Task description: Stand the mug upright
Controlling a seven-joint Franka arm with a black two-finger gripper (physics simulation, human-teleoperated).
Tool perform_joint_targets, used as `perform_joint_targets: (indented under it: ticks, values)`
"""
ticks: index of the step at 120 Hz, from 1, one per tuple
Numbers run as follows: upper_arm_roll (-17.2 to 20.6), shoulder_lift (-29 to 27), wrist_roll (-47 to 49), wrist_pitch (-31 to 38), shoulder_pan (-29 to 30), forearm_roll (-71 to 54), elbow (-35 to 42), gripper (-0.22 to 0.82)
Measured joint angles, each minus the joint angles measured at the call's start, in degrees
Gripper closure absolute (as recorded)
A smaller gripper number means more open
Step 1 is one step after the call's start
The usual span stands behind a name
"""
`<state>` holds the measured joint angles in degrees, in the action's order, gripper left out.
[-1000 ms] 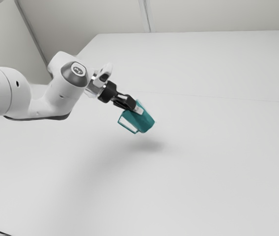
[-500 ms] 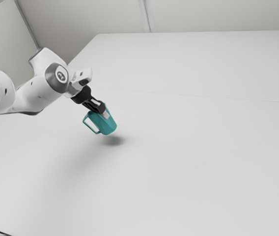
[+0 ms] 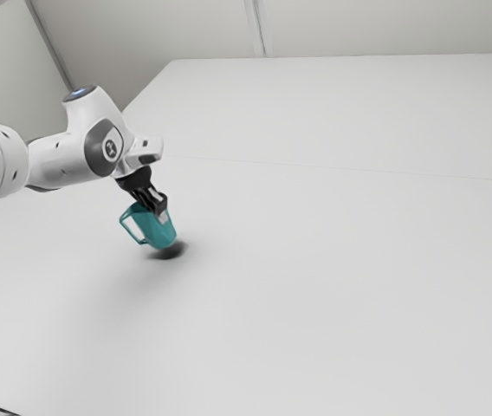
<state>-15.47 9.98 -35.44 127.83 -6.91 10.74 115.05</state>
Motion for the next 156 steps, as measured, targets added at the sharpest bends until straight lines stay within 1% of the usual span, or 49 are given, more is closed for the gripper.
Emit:
perform_joint_targets:
  ticks: [25,40,69,72,92,99,106,116,127,145,156]
  values:
    - [0.0,1.9,2.5,-1.0,0.1,-4.2,-0.8,0.79]
    - [0.1,3.3,3.7,-1.2,0.1,-5.0,-1.4,0.79]
    - [0.2,4.3,5.5,-1.3,0.1,-5.5,-1.5,0.79]
    - [0.2,4.4,5.7,-1.3,0.1,-5.5,-1.6,0.75]
    - [0.1,4.2,6.1,-1.5,0.6,-5.1,-1.6,0.38]
    - [0.1,4.0,6.2,-1.5,0.4,-5.1,-1.6,0.29]
    - [0.1,3.7,6.3,-1.6,0.1,-5.1,-1.6,0.22]
    - [0.1,2.8,6.5,-1.6,-0.3,-5.1,-1.5,0.15]
    - [0.1,1.2,6.6,-1.9,-0.6,-5.4,-1.5,0.10]
    - [0.0,-2.3,6.8,-3.0,-0.6,-7.0,-1.6,0.05]
    - [-0.1,-4.4,7.1,-5.0,-0.6,-8.7,-4.6,0.03]
